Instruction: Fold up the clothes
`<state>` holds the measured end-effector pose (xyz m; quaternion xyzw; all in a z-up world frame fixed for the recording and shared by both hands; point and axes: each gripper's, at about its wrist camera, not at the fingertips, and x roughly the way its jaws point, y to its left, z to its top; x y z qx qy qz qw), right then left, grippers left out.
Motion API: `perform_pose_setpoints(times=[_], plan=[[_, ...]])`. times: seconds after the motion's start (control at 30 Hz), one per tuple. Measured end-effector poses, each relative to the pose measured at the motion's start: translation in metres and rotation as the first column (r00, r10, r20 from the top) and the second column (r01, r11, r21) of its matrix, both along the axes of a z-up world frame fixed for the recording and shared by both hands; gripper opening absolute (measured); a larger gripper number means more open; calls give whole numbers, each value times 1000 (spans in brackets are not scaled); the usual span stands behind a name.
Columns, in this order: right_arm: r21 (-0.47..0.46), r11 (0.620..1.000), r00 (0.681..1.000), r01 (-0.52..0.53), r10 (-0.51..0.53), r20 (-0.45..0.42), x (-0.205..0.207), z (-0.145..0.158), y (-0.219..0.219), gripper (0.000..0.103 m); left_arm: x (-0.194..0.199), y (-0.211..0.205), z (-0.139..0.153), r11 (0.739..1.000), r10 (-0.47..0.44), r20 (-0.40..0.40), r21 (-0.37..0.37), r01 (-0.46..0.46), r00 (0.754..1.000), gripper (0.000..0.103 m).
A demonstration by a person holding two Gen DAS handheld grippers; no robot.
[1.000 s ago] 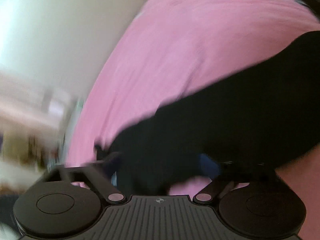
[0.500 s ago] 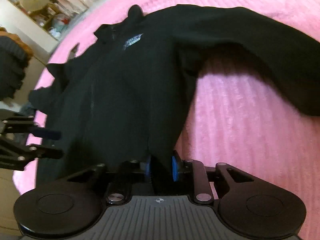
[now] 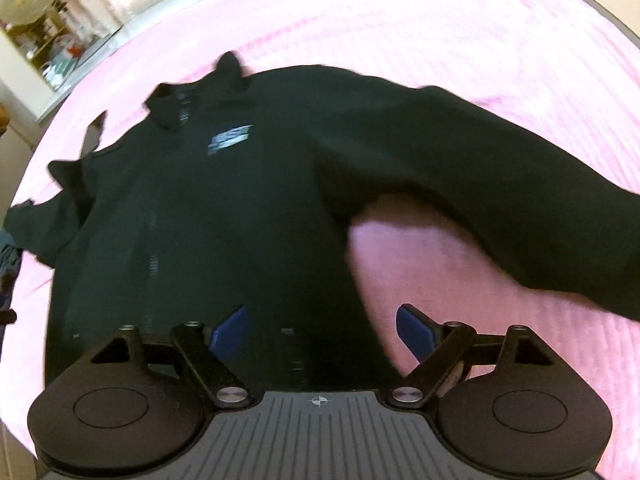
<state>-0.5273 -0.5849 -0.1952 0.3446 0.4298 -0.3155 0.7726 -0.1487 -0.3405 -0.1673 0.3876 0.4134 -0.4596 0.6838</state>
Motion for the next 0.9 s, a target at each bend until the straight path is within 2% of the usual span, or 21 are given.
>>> perform_pose_setpoints(times=[0.07,0.13,0.23,0.27,0.33,0.4,0.47,0.5,0.53,0.57,0.6,0.63,0.67,0.7,0.77,0.8,0.83,0.9], plan=[[-15,1000,1000,-18,18,-9,25,6,13,84,31,23,2,999,33,55,6,-33,998,53],[-31,999,1000,-30,30,-6,53,15,33,84,66,43,-4,1000,8,140,26,-12,990,57],[-40,999,1000,-20,20,3,94,20,65,84,130,63,-20,998,-47,251,59,34,967,57],[-41,999,1000,-12,11,-7,108,19,78,84,149,66,-27,994,-91,302,84,69,949,57],[-27,1000,1000,-8,7,-25,137,18,108,84,185,71,-43,970,-235,422,163,181,876,57],[-21,1000,999,-16,15,-43,164,16,135,84,214,73,-60,921,-389,510,244,304,768,57],[-11,999,998,-31,30,-58,189,15,157,84,241,70,-77,870,-494,539,300,392,683,57],[-6,999,997,-36,36,-62,203,15,165,84,253,68,-82,856,-517,550,313,412,656,57],[-6,999,997,-44,43,-59,214,17,172,84,266,65,-84,863,-504,556,297,409,661,57],[-10,999,997,-54,53,-57,223,20,178,84,279,62,-83,876,-480,552,269,399,681,57],[-16,998,996,-64,63,-59,230,23,181,84,294,58,-76,910,-413,516,202,361,751,58],[-22,997,995,-75,74,-61,237,25,184,84,313,55,-66,949,-313,447,115,293,838,58],[-28,996,994,-86,84,-67,244,27,186,84,326,55,-56,973,-225,373,39,227,900,58],[-32,995,993,-94,91,-76,248,27,188,84,339,57,-48,987,-146,296,-26,160,944,58],[-37,995,991,-94,91,-93,254,26,188,84,362,62,-42,992,-33,160,-118,53,986,57],[-36,995,992,-89,85,-97,256,24,187,84,374,65,-39,987,20,88,-158,-6,996,57],[-35,996,992,-84,80,-101,257,24,186,84,383,66,-38,982,62,27,-182,-56,998,56],[-36,996,991,-82,78,-111,258,23,186,84,394,63,-48,981,99,-24,-165,-101,995,50]])
